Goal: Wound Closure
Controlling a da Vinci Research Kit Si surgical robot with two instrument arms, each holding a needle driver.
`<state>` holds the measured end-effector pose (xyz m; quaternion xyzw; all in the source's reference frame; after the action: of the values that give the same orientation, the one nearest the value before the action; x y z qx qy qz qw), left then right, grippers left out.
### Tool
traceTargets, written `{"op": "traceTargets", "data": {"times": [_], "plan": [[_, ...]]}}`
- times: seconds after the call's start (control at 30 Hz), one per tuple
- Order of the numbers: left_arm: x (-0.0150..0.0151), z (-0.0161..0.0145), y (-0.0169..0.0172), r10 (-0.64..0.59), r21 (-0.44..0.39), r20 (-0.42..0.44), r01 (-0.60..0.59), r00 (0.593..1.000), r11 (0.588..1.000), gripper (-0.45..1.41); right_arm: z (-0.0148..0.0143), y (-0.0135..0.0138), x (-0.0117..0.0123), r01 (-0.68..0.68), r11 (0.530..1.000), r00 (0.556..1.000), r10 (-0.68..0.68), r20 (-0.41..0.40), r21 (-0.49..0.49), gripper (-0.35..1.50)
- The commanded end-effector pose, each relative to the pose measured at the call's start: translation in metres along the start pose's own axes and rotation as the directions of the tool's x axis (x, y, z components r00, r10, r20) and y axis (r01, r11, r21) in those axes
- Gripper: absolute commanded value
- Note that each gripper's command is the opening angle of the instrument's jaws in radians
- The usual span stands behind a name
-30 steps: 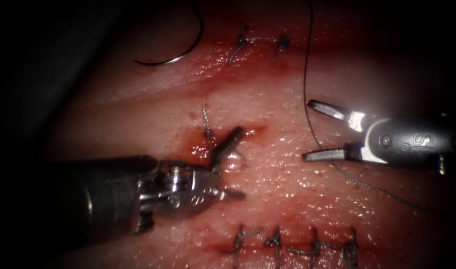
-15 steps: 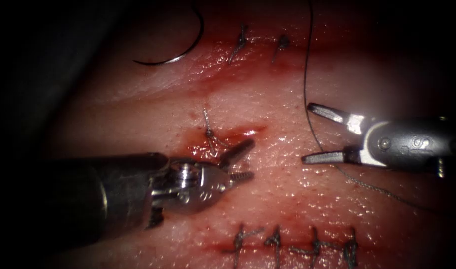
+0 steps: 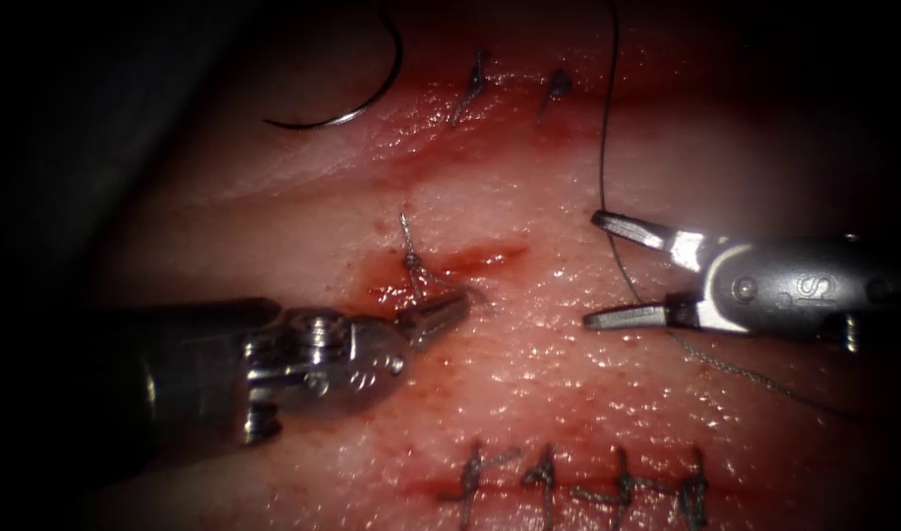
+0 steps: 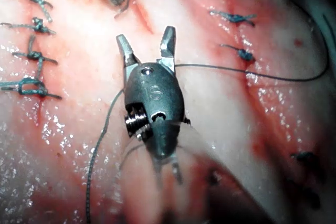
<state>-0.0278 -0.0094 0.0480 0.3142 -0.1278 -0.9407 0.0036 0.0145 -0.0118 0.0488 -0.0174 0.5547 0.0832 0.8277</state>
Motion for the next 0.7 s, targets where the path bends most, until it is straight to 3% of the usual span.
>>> {"op": "traceTargets", "data": {"times": [0.03, 0.17, 0.57, 0.7], "plan": [[0.0002, 0.0004, 0.0002, 0.000, -0.003, -0.004, 0.000, 1.000, 1.000, -0.45, 0.0020, -0.0002, -0.0007, 0.009, 1.000, 1.000, -0.009, -0.028, 0.019, 0.57], [0.0007, -0.0015, 0.0001, -0.011, -0.004, -0.009, 0.011, 1.000, 1.000, -0.45, 0.0051, -0.0006, -0.0015, 0.049, 0.997, 0.991, -0.041, -0.131, 0.058, 0.57], [0.0020, -0.0032, -0.0008, -0.028, 0.012, -0.012, 0.028, 1.000, 1.000, -0.45, 0.0060, -0.0017, -0.0017, 0.080, 0.995, 0.985, -0.069, -0.159, 0.061, 0.57], [0.0026, -0.0038, -0.0010, -0.035, 0.020, -0.011, 0.036, 0.999, 0.999, -0.45, 0.0078, -0.0026, -0.0015, 0.112, 0.992, 0.974, -0.099, -0.205, 0.053, 0.57]]}}
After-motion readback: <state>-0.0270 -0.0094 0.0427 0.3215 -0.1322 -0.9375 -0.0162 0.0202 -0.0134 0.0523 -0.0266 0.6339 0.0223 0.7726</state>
